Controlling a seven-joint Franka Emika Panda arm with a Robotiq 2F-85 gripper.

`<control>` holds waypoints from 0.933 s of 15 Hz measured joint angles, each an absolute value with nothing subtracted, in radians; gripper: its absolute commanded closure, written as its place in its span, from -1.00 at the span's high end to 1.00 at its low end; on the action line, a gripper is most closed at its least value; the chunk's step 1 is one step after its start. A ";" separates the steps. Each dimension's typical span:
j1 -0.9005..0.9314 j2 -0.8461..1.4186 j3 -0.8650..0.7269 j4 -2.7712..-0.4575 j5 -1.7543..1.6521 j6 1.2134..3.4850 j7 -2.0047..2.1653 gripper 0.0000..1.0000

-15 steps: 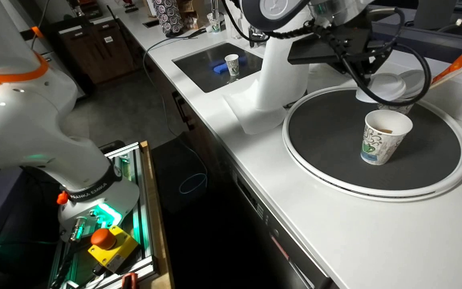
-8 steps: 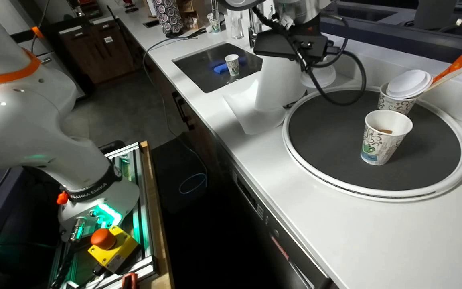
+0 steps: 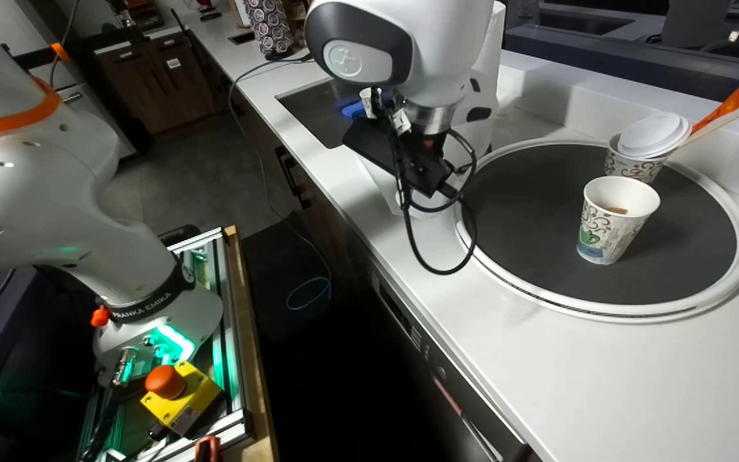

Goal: Remove the white lid of the paper cup in the front and put it on the counter

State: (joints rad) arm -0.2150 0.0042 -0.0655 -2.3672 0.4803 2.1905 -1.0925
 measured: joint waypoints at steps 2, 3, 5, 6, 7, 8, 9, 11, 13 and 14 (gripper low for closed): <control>-0.204 0.005 -0.074 -2.406 0.479 2.276 -1.021 -0.96; -0.196 0.004 -0.075 -2.423 0.480 2.331 -0.983 -0.96; -0.177 0.002 -0.074 -2.454 0.479 2.464 -0.910 -0.96; -0.165 0.001 -0.074 -2.469 0.478 2.527 -0.869 -0.96; -0.154 0.002 -0.072 -2.482 0.474 2.581 -0.825 -0.96; -0.143 0.003 -0.071 -2.495 0.468 2.629 -0.779 -0.96; -0.133 0.007 -0.068 -2.505 0.460 2.665 -0.734 -0.96; -0.116 0.017 -0.064 -2.524 0.439 2.716 -0.647 -0.36; -0.107 0.030 -0.060 -2.538 0.406 2.753 -0.562 -0.24; -0.103 0.037 -0.059 -2.545 0.388 2.772 -0.522 -0.07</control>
State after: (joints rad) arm -0.1028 0.0372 -0.0589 -2.5448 0.3884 2.7722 -0.5221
